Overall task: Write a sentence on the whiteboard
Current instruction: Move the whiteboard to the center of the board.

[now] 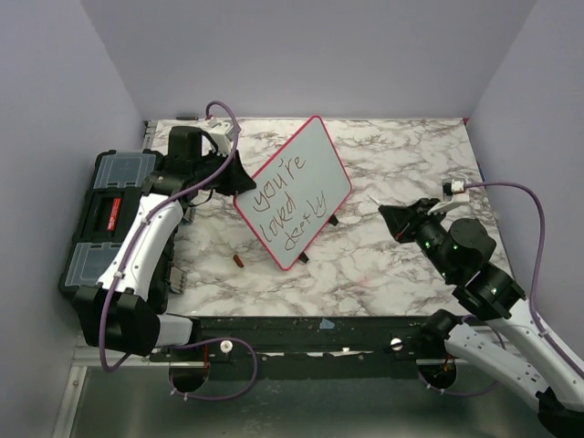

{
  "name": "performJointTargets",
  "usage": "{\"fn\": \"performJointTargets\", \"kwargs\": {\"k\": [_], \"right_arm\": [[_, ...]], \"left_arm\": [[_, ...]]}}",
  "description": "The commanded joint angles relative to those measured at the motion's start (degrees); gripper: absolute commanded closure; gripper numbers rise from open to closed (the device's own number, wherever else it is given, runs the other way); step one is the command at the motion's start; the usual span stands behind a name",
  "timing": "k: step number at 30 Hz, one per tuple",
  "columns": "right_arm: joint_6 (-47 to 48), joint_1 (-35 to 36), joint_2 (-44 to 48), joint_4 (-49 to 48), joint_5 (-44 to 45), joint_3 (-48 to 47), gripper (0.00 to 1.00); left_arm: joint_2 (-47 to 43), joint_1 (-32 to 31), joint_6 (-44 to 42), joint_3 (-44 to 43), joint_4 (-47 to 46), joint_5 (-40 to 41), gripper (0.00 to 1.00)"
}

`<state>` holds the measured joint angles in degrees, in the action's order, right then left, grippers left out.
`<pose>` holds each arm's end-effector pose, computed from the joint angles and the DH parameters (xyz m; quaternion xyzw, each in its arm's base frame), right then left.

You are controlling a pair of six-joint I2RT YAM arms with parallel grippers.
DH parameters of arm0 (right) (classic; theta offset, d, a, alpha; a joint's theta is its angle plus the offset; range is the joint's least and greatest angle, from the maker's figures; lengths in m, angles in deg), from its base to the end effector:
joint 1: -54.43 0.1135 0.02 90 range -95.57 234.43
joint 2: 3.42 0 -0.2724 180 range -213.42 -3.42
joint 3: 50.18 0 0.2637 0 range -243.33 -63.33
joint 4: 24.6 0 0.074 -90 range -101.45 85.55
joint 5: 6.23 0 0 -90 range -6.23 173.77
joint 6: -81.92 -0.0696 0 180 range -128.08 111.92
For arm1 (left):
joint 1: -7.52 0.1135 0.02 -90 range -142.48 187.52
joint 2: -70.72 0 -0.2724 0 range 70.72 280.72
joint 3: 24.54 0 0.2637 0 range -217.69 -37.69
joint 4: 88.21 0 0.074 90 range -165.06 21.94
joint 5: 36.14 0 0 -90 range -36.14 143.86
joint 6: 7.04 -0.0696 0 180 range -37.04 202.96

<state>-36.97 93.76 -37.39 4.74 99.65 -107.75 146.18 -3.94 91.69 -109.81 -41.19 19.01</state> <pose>0.1482 0.0968 0.3572 0.0255 0.7399 0.2878 0.6075 0.3017 -0.1017 0.3428 0.1534 0.8512 -0.3384 0.3706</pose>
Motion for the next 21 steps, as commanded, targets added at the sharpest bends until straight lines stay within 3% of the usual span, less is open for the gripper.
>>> {"fn": "performJointTargets", "kwargs": {"k": [1, 11, 21], "right_arm": [[0.8, 0.2, 2.0, 2.4, 2.3, -1.3, 0.99], [0.6, 0.2, 4.1, 3.3, 3.7, -0.2, 0.99], [-0.3, 0.2, 5.1, 3.7, 3.8, 0.4, 0.99]], "left_arm": [[4.2, -1.0, 1.8, 4.8, 11.7, 1.6, 1.00], [1.8, -1.2, 3.5, 11.4, 8.5, -0.1, 1.00], [-5.0, -1.6, 4.0, 14.6, 14.2, 2.9, 1.00]]}}
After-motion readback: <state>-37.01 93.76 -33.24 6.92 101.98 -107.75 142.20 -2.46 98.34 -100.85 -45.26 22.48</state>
